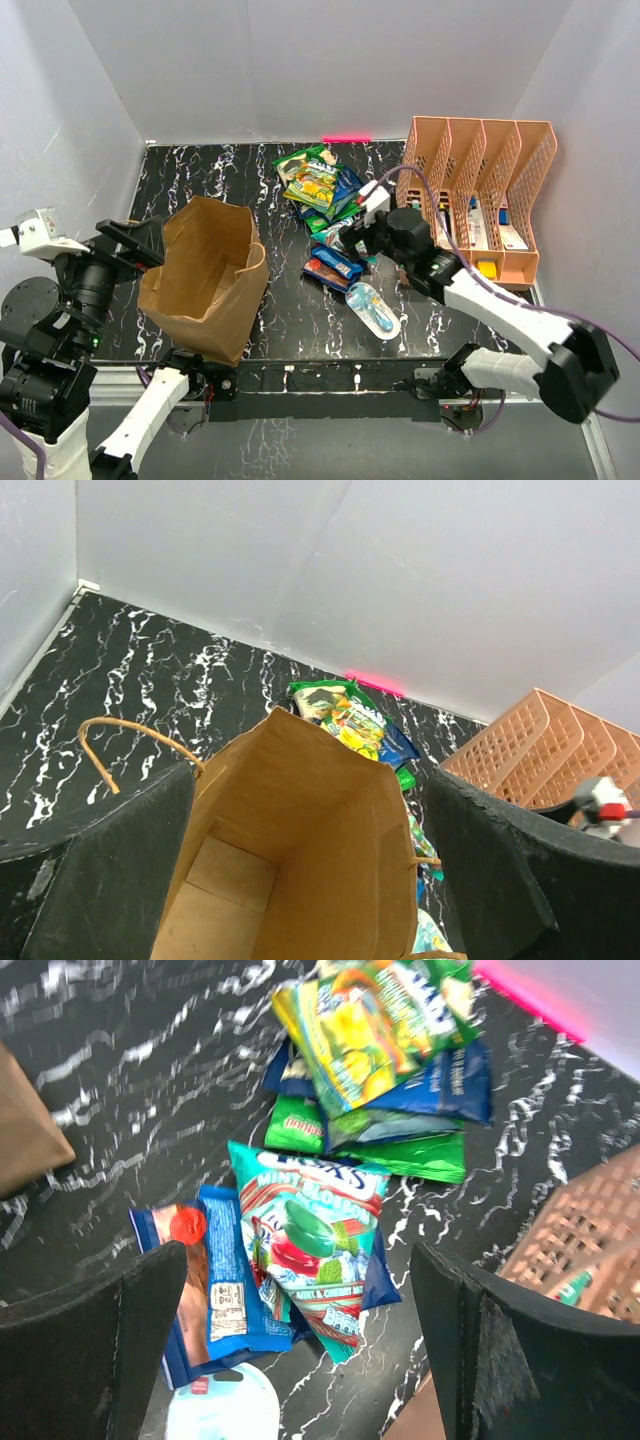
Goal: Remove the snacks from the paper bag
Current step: Place the snack at the center of the board, then reset both arms
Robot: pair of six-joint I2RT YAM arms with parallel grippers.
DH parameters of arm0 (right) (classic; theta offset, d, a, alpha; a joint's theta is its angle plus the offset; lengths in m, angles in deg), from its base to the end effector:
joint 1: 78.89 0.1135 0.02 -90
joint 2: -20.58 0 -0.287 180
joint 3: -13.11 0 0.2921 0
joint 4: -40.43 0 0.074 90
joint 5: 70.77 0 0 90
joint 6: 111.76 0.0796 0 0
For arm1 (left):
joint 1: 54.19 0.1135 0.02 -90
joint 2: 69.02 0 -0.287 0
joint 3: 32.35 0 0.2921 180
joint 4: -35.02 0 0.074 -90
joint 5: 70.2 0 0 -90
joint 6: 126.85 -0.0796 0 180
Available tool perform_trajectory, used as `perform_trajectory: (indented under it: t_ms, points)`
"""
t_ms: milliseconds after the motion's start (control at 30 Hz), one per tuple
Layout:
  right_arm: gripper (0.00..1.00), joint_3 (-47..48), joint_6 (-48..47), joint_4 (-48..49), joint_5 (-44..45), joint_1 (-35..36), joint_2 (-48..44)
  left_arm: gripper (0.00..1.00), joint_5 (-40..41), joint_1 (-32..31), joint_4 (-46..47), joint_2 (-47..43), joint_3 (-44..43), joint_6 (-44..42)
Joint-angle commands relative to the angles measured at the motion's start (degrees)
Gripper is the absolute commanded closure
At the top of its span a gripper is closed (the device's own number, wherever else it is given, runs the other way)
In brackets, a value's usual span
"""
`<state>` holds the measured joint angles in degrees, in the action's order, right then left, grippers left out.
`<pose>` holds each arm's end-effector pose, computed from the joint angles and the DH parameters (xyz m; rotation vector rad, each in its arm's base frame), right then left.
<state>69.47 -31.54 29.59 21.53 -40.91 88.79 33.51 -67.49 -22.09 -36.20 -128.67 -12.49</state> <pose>0.2707 0.2073 0.2608 -0.7762 1.8185 0.2822 0.0623 0.0047 0.5473 -0.3359 1.4338 -0.3607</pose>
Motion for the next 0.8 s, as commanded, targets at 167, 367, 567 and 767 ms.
perform_trajectory:
  t_ms: [167, 367, 567, 767]
  points:
    - [0.02, 22.09, 26.17, -27.73, 18.31, -0.03, -16.46, 0.02, -7.31, -0.10, 3.12, 5.69, -6.51, -0.43]
    - [0.02, 40.50, 25.34, -35.87, 24.82, -0.04, -20.40, 0.01, -4.49, -0.07, 4.82, 10.27, -13.34, -3.26]
    - [0.02, 46.08, 23.94, -34.39, 26.39, -0.07, -24.29, 0.02, -1.70, -0.08, 8.62, 13.49, -16.76, -5.44]
    - [0.02, 48.61, 19.57, -36.14, 25.90, -0.08, -25.21, 0.02, -4.57, -1.55, 16.57, 12.27, -13.52, -10.03]
